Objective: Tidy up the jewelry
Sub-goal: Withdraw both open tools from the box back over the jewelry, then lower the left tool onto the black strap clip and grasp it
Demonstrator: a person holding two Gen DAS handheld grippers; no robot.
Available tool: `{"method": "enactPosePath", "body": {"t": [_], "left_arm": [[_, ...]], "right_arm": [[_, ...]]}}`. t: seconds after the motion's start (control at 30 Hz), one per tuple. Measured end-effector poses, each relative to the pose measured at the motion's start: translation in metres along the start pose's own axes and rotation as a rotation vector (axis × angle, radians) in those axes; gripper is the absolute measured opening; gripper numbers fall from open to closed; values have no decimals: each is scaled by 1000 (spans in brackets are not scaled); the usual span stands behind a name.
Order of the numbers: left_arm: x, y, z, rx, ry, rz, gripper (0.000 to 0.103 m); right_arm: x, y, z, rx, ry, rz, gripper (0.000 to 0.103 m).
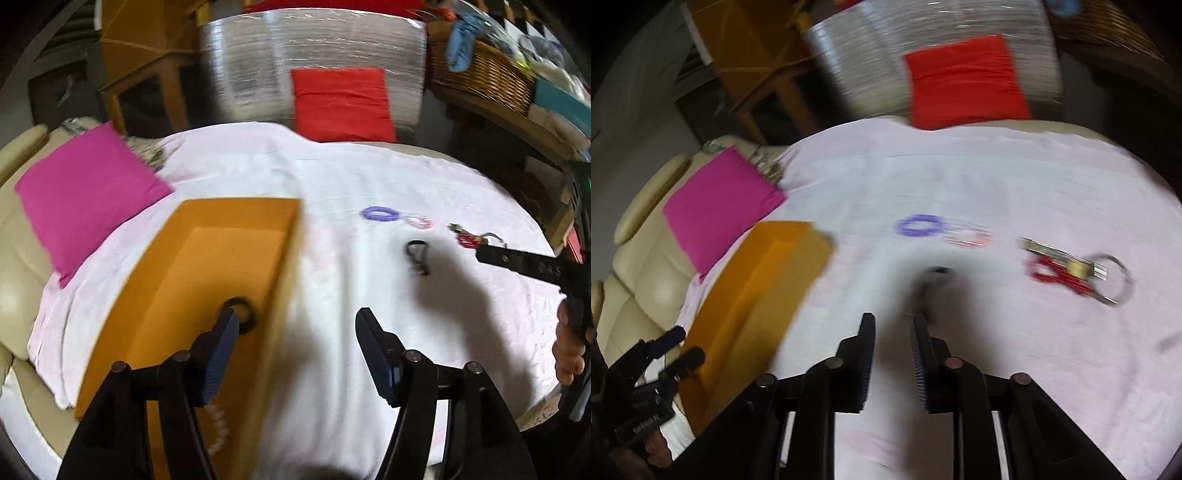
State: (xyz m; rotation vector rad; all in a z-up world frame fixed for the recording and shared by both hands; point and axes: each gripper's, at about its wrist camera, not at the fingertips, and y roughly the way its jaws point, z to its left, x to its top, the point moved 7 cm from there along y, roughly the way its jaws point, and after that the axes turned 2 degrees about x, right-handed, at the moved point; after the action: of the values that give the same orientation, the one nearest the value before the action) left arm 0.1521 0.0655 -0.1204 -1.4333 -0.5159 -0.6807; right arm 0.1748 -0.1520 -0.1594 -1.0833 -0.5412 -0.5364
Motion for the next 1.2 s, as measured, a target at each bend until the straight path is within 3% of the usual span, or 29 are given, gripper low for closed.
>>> {"method": "enactPosePath", "body": {"t": [0.07,0.27,0.47,0.73,0.93,1.2], "left_arm": [[7,10,-23,-25,18,7,67],[19,39,-76,-32,57,28,67],[23,66,-118,-42,62,45,67],[7,99,-137,-49,60,78,67],[8,104,-136,-28,63,54,67],[8,113,-130,-29,52,57,67]], "right_arm": [[-2,-15,-31,-22,55,-37,49],[3,-39,-102,-82,198,-63,49],[1,-55,-137,-111,253,-66,49],[-9,-57,-160,-120,284,-36,49],[-19,-46,-169,-140,311,11,49],[-22,-29,-160,-127,316,44,49]]}}
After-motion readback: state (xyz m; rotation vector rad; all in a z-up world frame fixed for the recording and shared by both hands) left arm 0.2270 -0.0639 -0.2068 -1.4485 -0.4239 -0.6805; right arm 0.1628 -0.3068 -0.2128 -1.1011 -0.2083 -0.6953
